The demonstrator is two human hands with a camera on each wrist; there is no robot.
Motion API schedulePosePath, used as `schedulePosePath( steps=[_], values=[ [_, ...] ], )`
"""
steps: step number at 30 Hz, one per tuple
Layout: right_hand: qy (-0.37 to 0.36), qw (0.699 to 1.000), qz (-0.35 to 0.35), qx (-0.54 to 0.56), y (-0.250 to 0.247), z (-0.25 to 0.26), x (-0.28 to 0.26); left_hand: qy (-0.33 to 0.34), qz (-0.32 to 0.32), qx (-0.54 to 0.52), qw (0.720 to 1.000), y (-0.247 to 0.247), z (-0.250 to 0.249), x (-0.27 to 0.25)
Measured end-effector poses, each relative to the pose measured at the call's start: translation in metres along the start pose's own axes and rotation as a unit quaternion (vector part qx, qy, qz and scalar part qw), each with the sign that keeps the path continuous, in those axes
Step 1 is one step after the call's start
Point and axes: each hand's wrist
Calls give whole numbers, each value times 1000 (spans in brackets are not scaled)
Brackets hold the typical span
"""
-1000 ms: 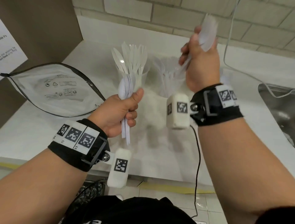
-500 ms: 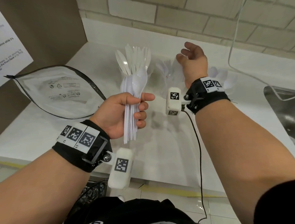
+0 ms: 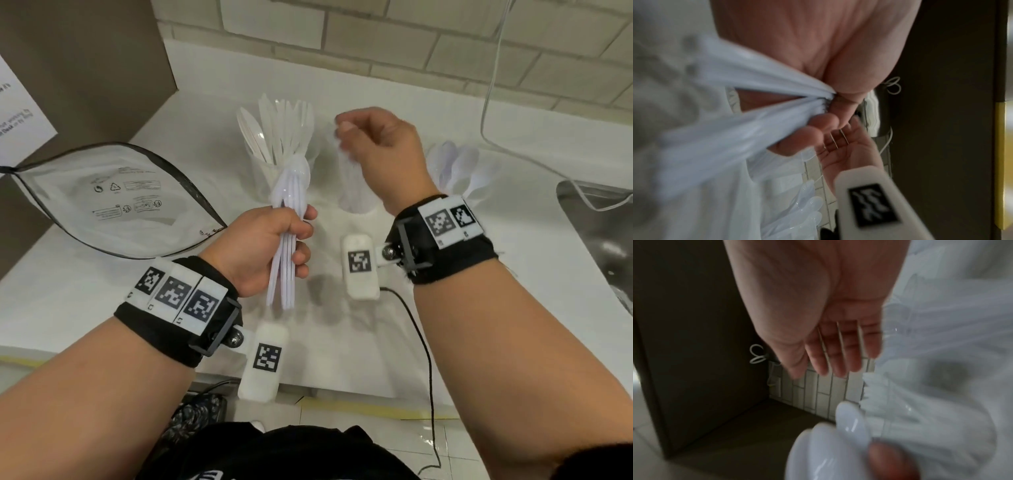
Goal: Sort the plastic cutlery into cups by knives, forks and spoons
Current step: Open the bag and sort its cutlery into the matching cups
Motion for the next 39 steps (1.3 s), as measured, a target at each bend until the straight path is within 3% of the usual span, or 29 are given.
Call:
schedulePosePath(
  steps=[4, 8, 11, 17, 20, 25, 32, 39],
  values=[
    [78, 982, 168, -27, 6, 15, -35, 16, -34, 79, 996, 9, 3, 3],
    [80, 968, 227, -76, 4, 7, -44, 36, -1, 154, 987, 12, 5, 4],
    [76, 971, 216, -66, 0, 3, -48, 22, 16, 157, 987, 15, 5, 1],
    [109, 967, 210, 95, -13, 5, -55, 9, 53, 164, 985, 23, 3, -3],
    [73, 976, 201, 39, -10, 9, -57, 36, 47, 234, 971, 29, 6, -4],
    [65, 984, 160, -49, -3, 6, -55, 38, 34, 256, 965, 37, 5, -8],
    [55, 991, 106, -63, -16, 6, -52, 2, 46, 296, 954, 25, 5, -5],
    [76, 995, 55, -18, -18, 6, -62, 28, 50, 422, 905, 30, 4, -7]
  ],
)
Point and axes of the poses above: each hand's wrist, its own x-axis towards the middle knuckle, its own y-axis out of the palm, z = x × y, and after that the axes turned 1 degree about y, right-handed
